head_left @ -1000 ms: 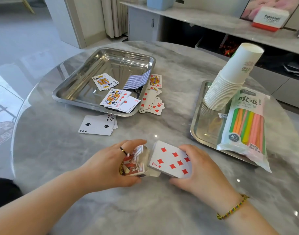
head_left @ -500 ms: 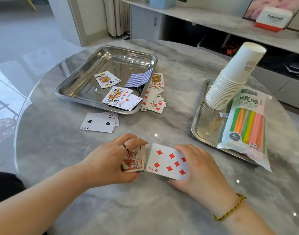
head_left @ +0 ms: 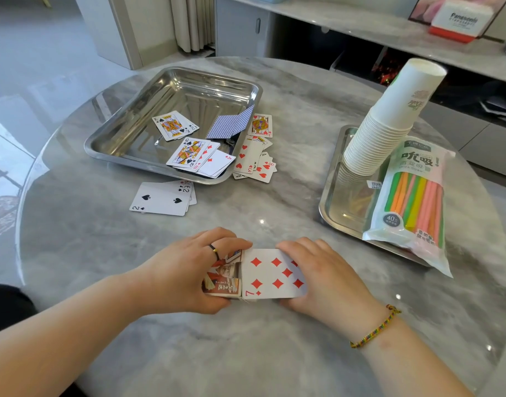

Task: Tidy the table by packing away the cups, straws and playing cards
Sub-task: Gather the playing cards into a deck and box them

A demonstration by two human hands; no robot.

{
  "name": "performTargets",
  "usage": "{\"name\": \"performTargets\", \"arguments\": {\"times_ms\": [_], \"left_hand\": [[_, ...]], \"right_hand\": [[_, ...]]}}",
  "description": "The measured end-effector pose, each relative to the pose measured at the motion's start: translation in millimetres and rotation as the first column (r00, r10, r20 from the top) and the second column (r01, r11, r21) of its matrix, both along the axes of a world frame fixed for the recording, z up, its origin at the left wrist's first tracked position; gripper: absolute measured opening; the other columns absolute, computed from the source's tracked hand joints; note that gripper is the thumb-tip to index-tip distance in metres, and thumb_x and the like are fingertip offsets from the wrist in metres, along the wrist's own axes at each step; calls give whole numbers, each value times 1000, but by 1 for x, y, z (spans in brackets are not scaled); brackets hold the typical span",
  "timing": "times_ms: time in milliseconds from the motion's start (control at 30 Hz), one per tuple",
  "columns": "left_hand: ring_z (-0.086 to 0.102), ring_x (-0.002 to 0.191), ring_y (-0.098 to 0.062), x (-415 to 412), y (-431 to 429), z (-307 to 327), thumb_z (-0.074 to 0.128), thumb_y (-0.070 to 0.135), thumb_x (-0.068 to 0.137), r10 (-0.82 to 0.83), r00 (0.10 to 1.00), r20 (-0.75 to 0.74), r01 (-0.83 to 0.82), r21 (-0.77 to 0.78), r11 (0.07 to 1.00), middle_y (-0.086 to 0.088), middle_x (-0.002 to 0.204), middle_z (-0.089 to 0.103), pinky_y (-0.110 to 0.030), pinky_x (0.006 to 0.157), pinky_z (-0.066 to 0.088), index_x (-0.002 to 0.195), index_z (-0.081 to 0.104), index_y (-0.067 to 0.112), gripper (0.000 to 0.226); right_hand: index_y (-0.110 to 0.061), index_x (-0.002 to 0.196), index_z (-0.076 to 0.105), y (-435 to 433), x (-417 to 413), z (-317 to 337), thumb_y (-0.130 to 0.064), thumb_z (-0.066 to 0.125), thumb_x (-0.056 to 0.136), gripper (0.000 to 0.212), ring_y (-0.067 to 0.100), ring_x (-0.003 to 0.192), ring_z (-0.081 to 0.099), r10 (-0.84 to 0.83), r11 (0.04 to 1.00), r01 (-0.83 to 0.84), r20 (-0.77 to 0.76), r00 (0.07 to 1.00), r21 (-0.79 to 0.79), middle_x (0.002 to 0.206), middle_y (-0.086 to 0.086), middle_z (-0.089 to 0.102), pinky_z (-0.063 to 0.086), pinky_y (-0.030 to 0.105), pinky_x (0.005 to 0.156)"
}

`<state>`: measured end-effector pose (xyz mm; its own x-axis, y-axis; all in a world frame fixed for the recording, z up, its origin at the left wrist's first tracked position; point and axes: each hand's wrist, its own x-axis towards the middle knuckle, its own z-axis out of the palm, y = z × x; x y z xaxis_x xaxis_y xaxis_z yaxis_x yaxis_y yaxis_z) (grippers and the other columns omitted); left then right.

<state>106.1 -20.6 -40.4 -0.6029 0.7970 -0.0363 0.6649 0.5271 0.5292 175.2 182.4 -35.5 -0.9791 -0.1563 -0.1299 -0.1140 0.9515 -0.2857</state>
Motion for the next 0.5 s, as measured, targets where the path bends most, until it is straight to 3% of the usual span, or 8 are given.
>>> {"name": "performTargets", "arguments": {"times_ms": [167, 300, 367, 433, 500], "left_hand": [[32, 111, -5, 4, 2, 2, 76, 34, 57, 4, 997, -78, -3, 18, 1000, 5, 121, 53, -5, 88, 20, 127, 48, 24, 76], [63, 83, -5, 10, 7, 7, 83, 40, 37, -43, 976, -213, 24, -91, 996, 3, 98, 67, -12, 74, 39, 110, 62, 19, 80], [67, 77, -4, 12, 8, 7, 83, 45, 33, -42, 969, -244, 10, -131, 991, 6, 95, 68, -11, 66, 43, 107, 64, 22, 80], [66, 84, -4, 13, 10, 9, 81, 45, 39, -41, 980, -194, 11, -154, 988, 7, 102, 66, -8, 70, 40, 113, 60, 24, 80], [55, 106, -5, 10, 12, 8, 75, 43, 56, -17, 993, -115, 3, -124, 992, 9, 124, 53, -4, 82, 28, 129, 44, 32, 80]], "right_hand": [[-31, 121, 35, -2, 2, 0, -42, 64, 72, 58, 14, 101, 40, -20, 1000, 20, 15, 1000, -15, 113, -8, 43, 29, 20, 73], [-30, 118, 37, -5, 5, 0, -42, 64, 72, 54, 15, 102, 41, -34, 999, 35, 25, 999, -29, 111, -7, 43, 32, 22, 74], [-30, 118, 38, -6, 6, -1, -42, 62, 73, 52, 14, 103, 41, -32, 999, 33, 42, 999, -27, 111, -7, 43, 28, 21, 71], [-31, 118, 38, -4, 5, -1, -43, 62, 72, 53, 14, 103, 42, -36, 999, 39, 57, 998, -38, 110, -7, 43, 28, 20, 71], [-32, 119, 39, -2, 4, 1, -44, 64, 71, 55, 13, 103, 44, -52, 996, 57, 73, 996, -62, 109, -8, 43, 31, 20, 73]]}}
